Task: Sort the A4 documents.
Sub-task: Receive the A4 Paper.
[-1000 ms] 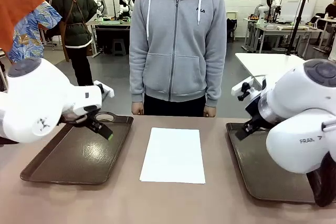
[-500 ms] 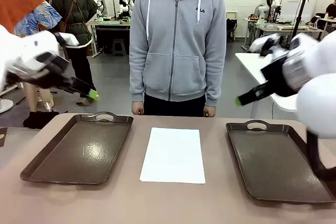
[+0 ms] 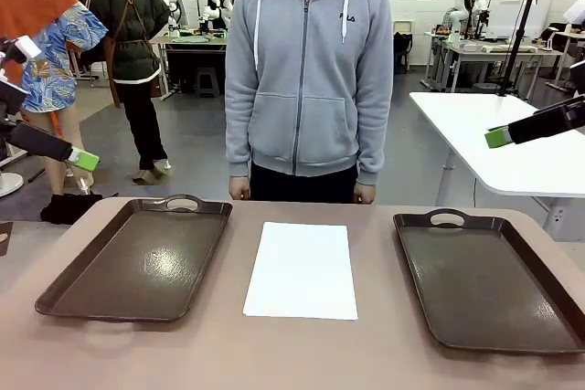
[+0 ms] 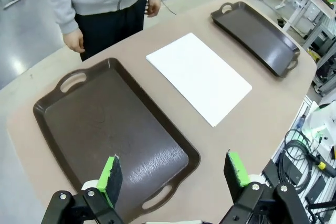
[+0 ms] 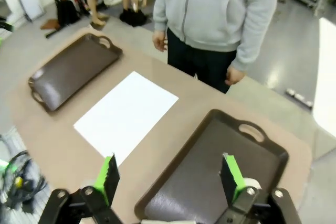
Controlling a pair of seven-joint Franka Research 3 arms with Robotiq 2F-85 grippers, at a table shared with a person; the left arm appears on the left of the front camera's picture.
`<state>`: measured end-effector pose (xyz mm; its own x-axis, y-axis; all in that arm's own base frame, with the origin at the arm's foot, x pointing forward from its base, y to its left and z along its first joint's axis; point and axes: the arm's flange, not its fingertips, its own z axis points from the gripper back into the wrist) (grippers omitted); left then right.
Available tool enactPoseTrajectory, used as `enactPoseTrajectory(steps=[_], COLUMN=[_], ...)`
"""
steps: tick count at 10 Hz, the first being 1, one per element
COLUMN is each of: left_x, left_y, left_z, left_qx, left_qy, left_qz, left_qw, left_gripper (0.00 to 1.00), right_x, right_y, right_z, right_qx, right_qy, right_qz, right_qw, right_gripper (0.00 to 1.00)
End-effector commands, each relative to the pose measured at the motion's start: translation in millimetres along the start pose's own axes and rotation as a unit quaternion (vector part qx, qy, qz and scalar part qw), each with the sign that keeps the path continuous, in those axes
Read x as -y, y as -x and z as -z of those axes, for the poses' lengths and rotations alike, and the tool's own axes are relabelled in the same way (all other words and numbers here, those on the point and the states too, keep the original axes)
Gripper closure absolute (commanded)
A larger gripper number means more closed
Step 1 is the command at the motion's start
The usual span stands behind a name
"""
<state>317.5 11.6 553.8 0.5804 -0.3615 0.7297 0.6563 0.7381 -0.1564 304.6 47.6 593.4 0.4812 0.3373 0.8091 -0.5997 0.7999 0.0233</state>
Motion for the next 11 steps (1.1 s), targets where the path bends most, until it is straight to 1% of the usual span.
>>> enactPoseTrajectory(steps=[1,2,3,4,5,11], left_x=[17,19,26,29,27,31], left_y=[45,43,40,40,42,43], left_z=[13,8,8,8,8,15], left_qx=[0.005,0.015,0.013,0.009,0.005,-0.001], left_qy=[0.012,0.031,0.023,0.021,0.016,0.019], left_qz=[0.01,0.021,0.03,0.037,0.035,0.041], left_qw=[1.0,0.999,0.999,0.999,0.999,0.999], left_gripper=[0.0,0.0,0.0,0.0,0.0,0.0], right_x=[-15,-19,-22,-20,-16,-11], right_y=[44,45,48,52,56,58], right_z=[5,0,-6,-9,-11,-12], right_qx=[-0.001,-0.001,-0.005,-0.019,-0.022,-0.037], right_qy=[-0.035,-0.043,-0.045,-0.031,-0.028,-0.028], right_qz=[0.011,0.009,0.013,0.036,0.053,0.06], right_qw=[0.999,0.999,0.999,0.999,0.998,0.997], right_gripper=[0.0,0.0,0.0,0.0,0.0,0.0])
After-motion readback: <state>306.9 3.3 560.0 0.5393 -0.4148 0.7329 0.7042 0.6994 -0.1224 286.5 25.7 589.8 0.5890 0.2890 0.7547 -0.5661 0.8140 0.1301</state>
